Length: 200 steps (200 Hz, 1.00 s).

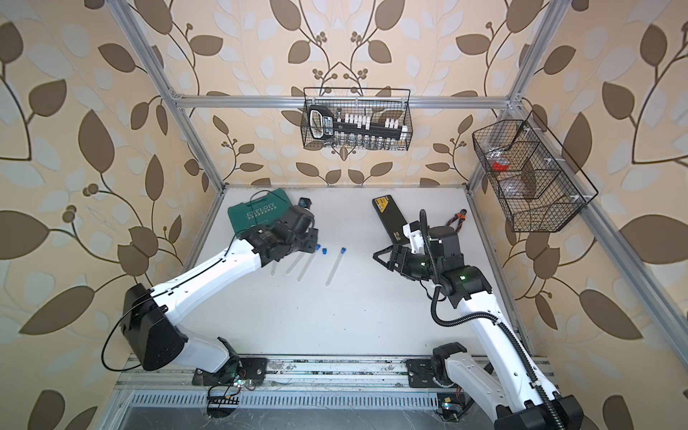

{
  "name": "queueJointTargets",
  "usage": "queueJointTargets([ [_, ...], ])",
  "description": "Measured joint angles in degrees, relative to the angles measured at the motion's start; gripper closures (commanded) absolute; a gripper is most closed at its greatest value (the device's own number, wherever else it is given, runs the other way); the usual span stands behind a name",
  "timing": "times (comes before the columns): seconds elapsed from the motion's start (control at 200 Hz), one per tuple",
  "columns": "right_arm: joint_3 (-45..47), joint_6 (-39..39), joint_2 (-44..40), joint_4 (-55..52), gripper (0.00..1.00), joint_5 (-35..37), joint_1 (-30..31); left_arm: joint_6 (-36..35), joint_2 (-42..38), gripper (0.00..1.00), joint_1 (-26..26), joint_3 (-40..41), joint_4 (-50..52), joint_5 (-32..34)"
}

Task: Insert stoppers into test tubes
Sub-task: Pick up the test tube at the center of the board.

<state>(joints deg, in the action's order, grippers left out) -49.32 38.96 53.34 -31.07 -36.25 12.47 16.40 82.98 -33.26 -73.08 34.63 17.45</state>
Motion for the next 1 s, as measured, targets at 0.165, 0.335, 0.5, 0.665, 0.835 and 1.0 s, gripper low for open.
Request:
queueJointTargets([
  [0.165, 0.1, -0.2, 0.4, 0.0, 0.22, 0.0, 0.0, -2.9, 2.0, 0.43, 11.4, 3.7, 1.7, -1.7],
  [0.335, -0.2, -1.8, 1.1, -0.5, 0.23, 0.0, 0.0, -5.6, 7.2, 0.40, 18.9, 3.1, 4.0, -5.9],
  [0.5, -0.4, -3.1, 1.8, -1.3, 0.23, 0.0, 0.0, -6.0, 16.6, 0.40, 21.8, -1.8, 5.9, -9.6],
  [0.665, -0.4, -3.3, 1.8, -1.9, 0.23, 0.0, 0.0, -5.9, 21.4, 0.45, 22.1, -3.3, 6.8, -11.1],
  [0.835, -0.4, -3.3, 1.8, -2.0, 0.24, 0.0, 0.0, -5.7, 24.2, 0.52, 22.1, -3.3, 6.9, -11.4],
  [1.0, -0.4, -3.2, 1.8, -2.0, 0.24, 0.0, 0.0, -5.7, 26.7, 0.58, 22.1, -3.3, 6.7, -11.4],
])
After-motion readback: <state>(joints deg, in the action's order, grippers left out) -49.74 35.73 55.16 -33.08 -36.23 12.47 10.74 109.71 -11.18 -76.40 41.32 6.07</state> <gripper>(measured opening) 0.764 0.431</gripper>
